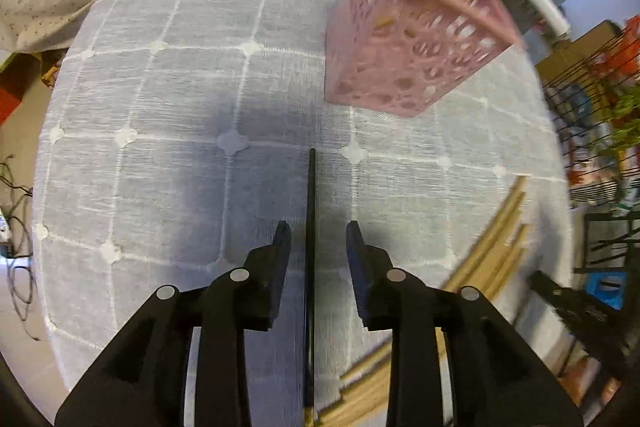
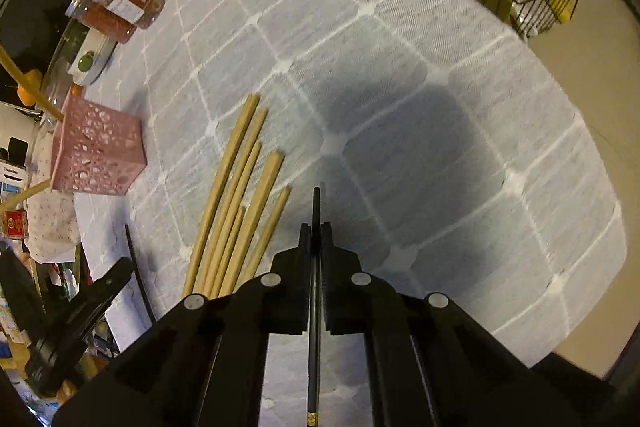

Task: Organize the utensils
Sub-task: 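Lift the stick upright with the left tool and carry it over the basket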

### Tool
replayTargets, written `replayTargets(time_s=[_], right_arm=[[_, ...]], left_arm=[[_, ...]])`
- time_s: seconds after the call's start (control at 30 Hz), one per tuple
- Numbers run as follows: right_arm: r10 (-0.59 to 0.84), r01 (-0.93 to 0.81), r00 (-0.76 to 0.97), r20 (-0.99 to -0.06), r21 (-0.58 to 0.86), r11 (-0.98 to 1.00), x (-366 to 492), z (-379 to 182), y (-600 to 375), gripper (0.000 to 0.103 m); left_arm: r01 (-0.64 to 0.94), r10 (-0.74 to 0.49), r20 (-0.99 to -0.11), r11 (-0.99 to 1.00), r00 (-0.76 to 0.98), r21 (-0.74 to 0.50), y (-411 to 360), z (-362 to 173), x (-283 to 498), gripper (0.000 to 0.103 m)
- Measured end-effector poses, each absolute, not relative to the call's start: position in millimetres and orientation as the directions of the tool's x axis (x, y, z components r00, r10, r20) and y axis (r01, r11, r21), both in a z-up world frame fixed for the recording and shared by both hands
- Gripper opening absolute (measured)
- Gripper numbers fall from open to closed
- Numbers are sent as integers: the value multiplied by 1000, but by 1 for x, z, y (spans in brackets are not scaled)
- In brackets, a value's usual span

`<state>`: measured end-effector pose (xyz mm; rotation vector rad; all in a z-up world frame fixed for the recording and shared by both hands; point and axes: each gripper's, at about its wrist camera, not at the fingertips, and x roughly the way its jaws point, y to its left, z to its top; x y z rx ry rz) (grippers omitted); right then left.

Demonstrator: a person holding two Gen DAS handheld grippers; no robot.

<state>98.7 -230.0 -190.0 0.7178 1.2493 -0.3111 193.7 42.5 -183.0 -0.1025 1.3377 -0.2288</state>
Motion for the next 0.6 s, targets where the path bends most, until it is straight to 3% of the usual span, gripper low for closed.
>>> replayTargets(time_s=[0.1, 0.13, 0.17, 0.2, 0.37, 0.6], right_arm=[[177, 563, 324, -930, 339, 753, 101, -194, -235, 4], [192, 557, 329, -925, 354, 752, 101, -196, -236, 4], [206, 550, 334, -920, 368, 749, 102, -197, -237, 4], [217, 541, 342, -914, 381, 750, 102, -196, -236, 4], [244, 450, 415, -877, 430, 783, 95, -172, -227, 4], [290, 270, 558, -778, 500, 823, 50, -118, -210, 5]], left_arm=[[128, -174, -952, 981, 253, -145, 33, -184, 192, 29], [137, -135, -955, 985, 265, -101, 29, -185, 191, 25], [141, -99, -957, 988, 274, -62, 27, -186, 189, 13], [150, -81, -955, 988, 287, -38, 26, -187, 188, 8], [144, -186, -932, 979, 311, -147, 46, -183, 179, 4], [236, -313, -804, 947, 505, -219, 78, -107, 108, 4]])
